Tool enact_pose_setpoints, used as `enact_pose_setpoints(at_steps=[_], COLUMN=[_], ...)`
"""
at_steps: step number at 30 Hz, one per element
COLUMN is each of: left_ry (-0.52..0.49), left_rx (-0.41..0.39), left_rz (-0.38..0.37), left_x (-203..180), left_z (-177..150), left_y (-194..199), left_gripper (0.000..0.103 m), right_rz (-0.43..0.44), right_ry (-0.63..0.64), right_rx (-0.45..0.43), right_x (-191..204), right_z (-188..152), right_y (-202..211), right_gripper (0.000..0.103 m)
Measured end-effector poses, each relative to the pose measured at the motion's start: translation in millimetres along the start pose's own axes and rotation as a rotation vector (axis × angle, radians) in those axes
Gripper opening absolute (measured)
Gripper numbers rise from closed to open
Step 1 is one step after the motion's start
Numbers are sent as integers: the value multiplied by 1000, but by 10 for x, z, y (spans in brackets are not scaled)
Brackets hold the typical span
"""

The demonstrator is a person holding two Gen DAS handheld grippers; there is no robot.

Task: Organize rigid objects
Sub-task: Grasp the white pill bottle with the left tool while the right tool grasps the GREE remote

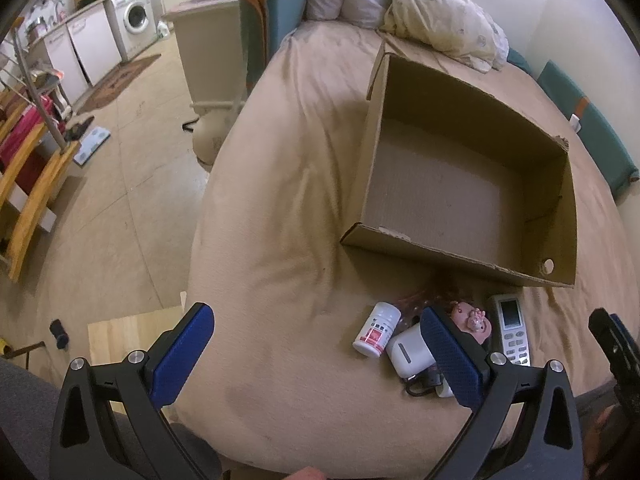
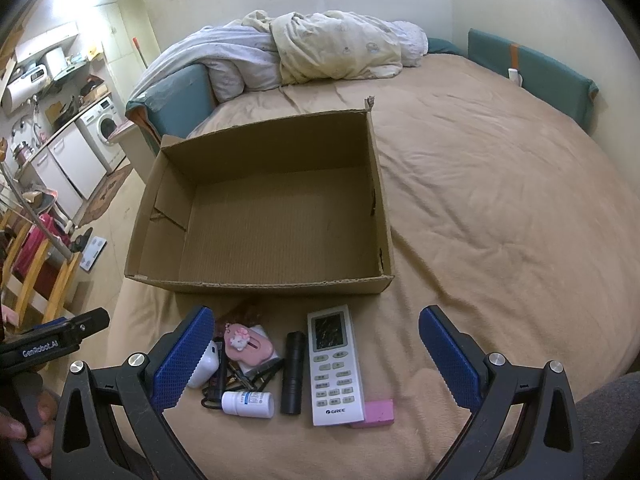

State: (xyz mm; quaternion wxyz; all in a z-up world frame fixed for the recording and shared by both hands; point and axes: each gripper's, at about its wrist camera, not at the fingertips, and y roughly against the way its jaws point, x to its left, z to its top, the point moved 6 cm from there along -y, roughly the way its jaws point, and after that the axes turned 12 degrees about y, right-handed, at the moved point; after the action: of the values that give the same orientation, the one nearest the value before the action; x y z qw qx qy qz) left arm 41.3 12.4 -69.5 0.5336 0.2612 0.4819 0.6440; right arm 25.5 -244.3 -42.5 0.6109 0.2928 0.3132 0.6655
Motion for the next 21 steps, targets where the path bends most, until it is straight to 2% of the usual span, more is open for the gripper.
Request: enact_pose_setpoints(at_steps=[3, 6, 10, 13, 16, 18, 19, 20, 21], left_ry=[-36, -144, -236, -256, -271, -266, -260, -255, -258], left_rx=[128, 267, 338, 395, 416, 444, 454, 460, 464], left_rz=[24, 51, 50, 43, 49, 38, 28, 21, 20], left_x=[-17, -129, -296, -365, -379, -378, -375, -377, -385], left_z=[76, 57, -59, -155, -195, -224, -231, -239, -249], left_y=[-234, -504, -701, -844, -958, -1018, -1039, -1059, -1080], left_gripper=[103, 103, 103, 102, 89, 79, 78, 77, 77], right_rz=[-3, 22, 58, 62, 97, 157, 186, 204, 211], right_ry=[-17, -40, -100, -130, -133, -121, -112, -105, -94], right_rx=[10, 47, 111, 179, 308, 409, 449, 489, 531], right_x=[-49, -97, -211, -350, -437, -420, -397, -368, -337], right_z=[-8, -38, -121, -175, -263, -344, -383, -423, -468], right_y=[-2, -58, -163, -249, -455, -627, -709, -784, -860], right_gripper=[103, 103, 103, 103, 103, 103, 95, 77, 72])
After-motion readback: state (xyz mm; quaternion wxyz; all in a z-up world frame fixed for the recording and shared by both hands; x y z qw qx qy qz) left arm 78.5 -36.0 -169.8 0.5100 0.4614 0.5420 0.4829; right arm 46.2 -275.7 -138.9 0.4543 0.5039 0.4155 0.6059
